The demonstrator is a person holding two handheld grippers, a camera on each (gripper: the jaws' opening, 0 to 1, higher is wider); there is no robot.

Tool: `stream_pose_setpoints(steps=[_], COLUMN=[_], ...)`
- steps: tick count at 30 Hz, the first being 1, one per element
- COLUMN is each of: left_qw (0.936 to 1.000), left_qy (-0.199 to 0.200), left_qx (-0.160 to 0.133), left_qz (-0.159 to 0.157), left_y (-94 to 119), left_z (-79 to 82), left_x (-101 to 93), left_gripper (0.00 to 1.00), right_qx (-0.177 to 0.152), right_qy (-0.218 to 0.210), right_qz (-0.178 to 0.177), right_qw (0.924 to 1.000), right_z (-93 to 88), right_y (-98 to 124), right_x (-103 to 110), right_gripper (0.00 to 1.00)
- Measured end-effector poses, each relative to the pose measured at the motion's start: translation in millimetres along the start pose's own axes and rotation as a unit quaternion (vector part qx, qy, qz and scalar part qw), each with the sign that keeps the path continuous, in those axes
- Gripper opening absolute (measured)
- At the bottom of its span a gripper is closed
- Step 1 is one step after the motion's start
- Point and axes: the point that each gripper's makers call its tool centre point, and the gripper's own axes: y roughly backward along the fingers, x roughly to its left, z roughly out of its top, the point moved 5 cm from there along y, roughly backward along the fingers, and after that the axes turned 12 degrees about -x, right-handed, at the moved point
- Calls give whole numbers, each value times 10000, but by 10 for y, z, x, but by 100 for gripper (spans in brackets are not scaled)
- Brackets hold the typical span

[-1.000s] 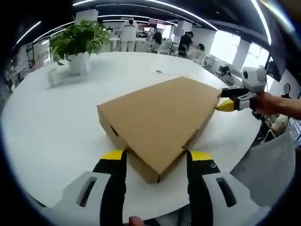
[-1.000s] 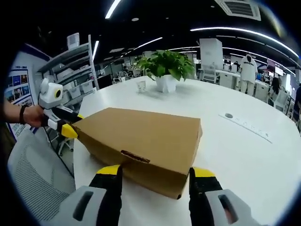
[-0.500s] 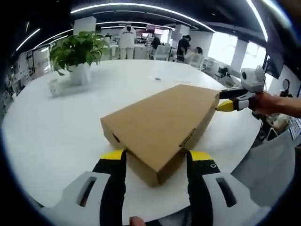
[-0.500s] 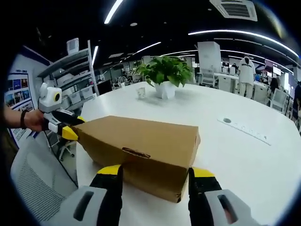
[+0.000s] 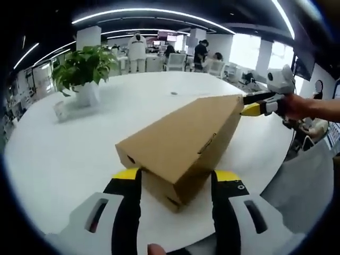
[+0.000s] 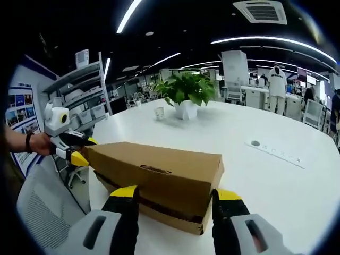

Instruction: Operate the shoe box by opening the lid, removing the specified soft item, and placing it in the target area until the item is outside and the box remains undamaged.

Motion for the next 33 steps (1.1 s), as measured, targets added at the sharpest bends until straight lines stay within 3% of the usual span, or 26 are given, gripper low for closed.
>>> stream_pose_setpoints(steps=[11,17,33], left_qw=[9991,9981,9895], left_qy=[-422,-585,-1409], left_qx=[-47,-151,-291], left_qz=[-28,111,114], left_y=[9,18,-16], left_z=[115,207,374], left_x=[27,86,39], left_gripper=[51,48,44], right_qx=[-210,-294,-347], right_qy=[88,157,422], right_qz=[7,2,-13], right_qw=[9997,9994,9985], right_z=[237,324,507], right_y=[-46,-63,-128], right_x=[-30,-28,-50], right_gripper=[52,51,51])
